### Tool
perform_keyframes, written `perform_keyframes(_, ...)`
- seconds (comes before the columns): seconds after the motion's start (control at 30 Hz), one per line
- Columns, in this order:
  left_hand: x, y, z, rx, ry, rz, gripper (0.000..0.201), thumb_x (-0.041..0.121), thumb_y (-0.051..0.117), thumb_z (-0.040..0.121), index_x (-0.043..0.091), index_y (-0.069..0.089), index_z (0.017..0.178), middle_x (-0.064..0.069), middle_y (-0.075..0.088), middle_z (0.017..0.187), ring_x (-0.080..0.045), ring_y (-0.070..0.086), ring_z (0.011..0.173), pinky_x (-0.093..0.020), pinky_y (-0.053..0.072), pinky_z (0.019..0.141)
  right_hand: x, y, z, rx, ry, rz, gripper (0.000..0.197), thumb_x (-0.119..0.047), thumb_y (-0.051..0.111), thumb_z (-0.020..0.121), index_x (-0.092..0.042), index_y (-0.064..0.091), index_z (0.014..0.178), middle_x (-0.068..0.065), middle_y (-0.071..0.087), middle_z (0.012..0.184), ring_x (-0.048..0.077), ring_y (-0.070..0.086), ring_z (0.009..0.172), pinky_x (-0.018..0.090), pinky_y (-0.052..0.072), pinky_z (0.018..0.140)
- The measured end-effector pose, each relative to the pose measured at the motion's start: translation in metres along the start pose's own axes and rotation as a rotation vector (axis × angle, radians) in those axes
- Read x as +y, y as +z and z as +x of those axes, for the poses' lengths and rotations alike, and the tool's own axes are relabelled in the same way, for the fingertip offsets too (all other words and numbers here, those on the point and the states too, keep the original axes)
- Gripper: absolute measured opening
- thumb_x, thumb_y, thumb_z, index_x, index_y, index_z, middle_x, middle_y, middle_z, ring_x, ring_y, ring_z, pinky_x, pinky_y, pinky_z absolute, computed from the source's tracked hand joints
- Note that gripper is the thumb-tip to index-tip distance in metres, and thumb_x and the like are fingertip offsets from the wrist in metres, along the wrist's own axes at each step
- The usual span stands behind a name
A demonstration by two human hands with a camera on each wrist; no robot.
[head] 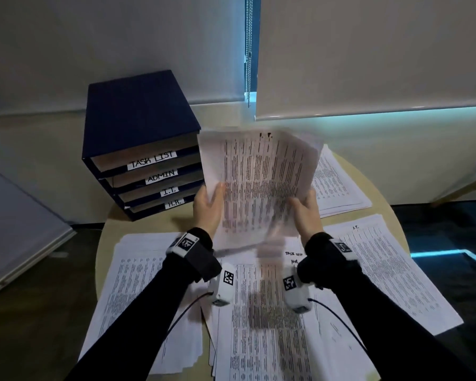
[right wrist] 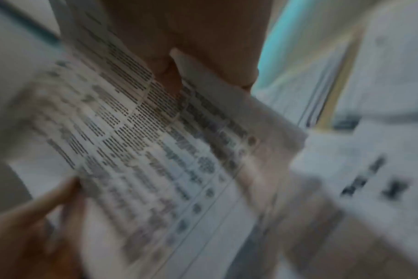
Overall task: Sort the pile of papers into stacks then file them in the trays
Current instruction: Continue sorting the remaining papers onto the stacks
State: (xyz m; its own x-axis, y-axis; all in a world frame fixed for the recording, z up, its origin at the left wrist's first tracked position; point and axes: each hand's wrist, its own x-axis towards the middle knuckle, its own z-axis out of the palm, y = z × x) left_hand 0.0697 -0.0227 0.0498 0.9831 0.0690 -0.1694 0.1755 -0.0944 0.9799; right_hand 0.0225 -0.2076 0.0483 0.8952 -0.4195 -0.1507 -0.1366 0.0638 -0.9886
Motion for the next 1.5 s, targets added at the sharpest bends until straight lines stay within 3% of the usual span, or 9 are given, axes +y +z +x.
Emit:
perform_keyframes(0.23, -0.057, 0.022, -0.041, -0.302, -0.032, 0.381, 0.023, 0.035, 0.049, 0.097, 0.024, 0.046, 0.117, 0.001, 0.058, 0.111, -0.018, 0.061, 0.094, -0.040, 0.055, 0.084, 0.032, -0.108, 0.024, 0.200, 0.221, -0.520, 0.031, 0.002, 0.043, 0.085, -0.003, 0.061, 0.111, 0.017, 0.062, 0.097, 0.034, 0.058, 0.098, 0.033, 0.042, 0.081)
perform_keyframes(0.37, -0.111, 0.017, -0.056, -0.599, 0.237, 1.083, 0.043, 0.037, 0.061, 0.088, 0.027, 0.042, 0.125, 0.006, 0.044, 0.126, -0.012, 0.046, 0.113, -0.036, 0.043, 0.100, 0.055, -0.200, 0.012, 0.322, 0.468, -0.840, 0.036, -0.012, 0.045, 0.092, 0.002, 0.057, 0.123, 0.027, 0.057, 0.121, 0.043, 0.052, 0.114, 0.039, 0.041, 0.096)
perform_keyframes(0.53, -0.131, 0.017, -0.048, -0.572, 0.339, 1.330, 0.062, 0.049, 0.065, 0.081, 0.028, 0.037, 0.131, 0.004, 0.037, 0.126, -0.017, 0.040, 0.116, -0.039, 0.038, 0.101, 0.073, -0.248, 0.010, 0.370, 0.682, -0.962, 0.039, -0.013, 0.048, 0.093, 0.007, 0.050, 0.126, 0.028, 0.055, 0.122, 0.040, 0.054, 0.109, 0.038, 0.041, 0.091)
perform_keyframes(0.67, -0.131, 0.018, -0.045, -0.571, 0.348, 1.357, 0.067, 0.051, 0.068, 0.079, 0.026, 0.036, 0.132, 0.003, 0.038, 0.126, -0.018, 0.040, 0.115, -0.039, 0.037, 0.100, 0.080, -0.248, 0.018, 0.358, 0.694, -1.042, 0.045, -0.024, 0.063, 0.083, 0.000, 0.048, 0.120, 0.023, 0.057, 0.107, 0.037, 0.055, 0.100, 0.045, 0.042, 0.099)
perform_keyframes(0.77, -0.127, 0.019, -0.044, -0.562, 0.358, 1.353, 0.065, 0.052, 0.070, 0.076, 0.025, 0.039, 0.126, 0.004, 0.039, 0.122, -0.017, 0.039, 0.111, -0.036, 0.037, 0.098, 0.075, -0.225, 0.016, 0.387, 0.551, -1.186, 0.050, -0.026, 0.060, 0.086, -0.010, 0.039, 0.128, 0.023, 0.045, 0.131, 0.039, 0.043, 0.123, 0.052, 0.030, 0.106)
perform_keyframes(0.93, -0.121, 0.019, -0.048, -0.560, 0.450, 1.317, 0.040, 0.040, 0.066, 0.085, 0.024, 0.044, 0.114, 0.006, 0.042, 0.114, -0.014, 0.040, 0.105, -0.030, 0.034, 0.095, 0.078, -0.141, -0.014, 0.055, 0.179, -0.943, 0.021, -0.012, 0.057, 0.087, -0.013, 0.060, 0.107, 0.019, 0.061, 0.111, 0.030, 0.059, 0.092, 0.034, 0.046, 0.081)
perform_keyframes(1.03, -0.120, 0.016, -0.052, -0.608, 0.556, 1.271, 0.014, 0.028, 0.055, 0.095, 0.023, 0.053, 0.108, 0.005, 0.047, 0.109, -0.012, 0.037, 0.099, -0.031, 0.033, 0.097, 0.103, -0.107, -0.036, -0.094, 0.259, -0.885, 0.012, -0.009, 0.054, 0.090, -0.013, 0.060, 0.099, 0.012, 0.066, 0.100, 0.019, 0.056, 0.075, 0.024, 0.041, 0.064)
perform_keyframes(1.23, -0.118, 0.008, -0.062, -0.729, 0.662, 1.237, 0.021, 0.006, 0.048, 0.096, 0.022, 0.059, 0.104, 0.004, 0.052, 0.105, -0.013, 0.038, 0.093, -0.022, 0.022, 0.080, 0.124, -0.090, -0.045, 0.035, 0.380, -0.926, 0.034, -0.009, 0.052, 0.089, -0.008, 0.051, 0.123, 0.017, 0.040, 0.124, 0.031, 0.054, 0.096, 0.034, 0.045, 0.084)
perform_keyframes(1.5, -0.112, 0.015, -0.064, -0.733, 0.697, 1.235, 0.020, 0.026, 0.041, 0.101, 0.018, 0.056, 0.112, 0.002, 0.052, 0.109, -0.016, 0.045, 0.102, -0.027, 0.028, 0.092, 0.119, -0.092, -0.048, 0.107, 0.215, -0.948, 0.017, -0.024, 0.066, 0.087, -0.014, 0.059, 0.075, 0.000, 0.060, 0.070, 0.018, 0.054, 0.065, 0.022, 0.034, 0.051)
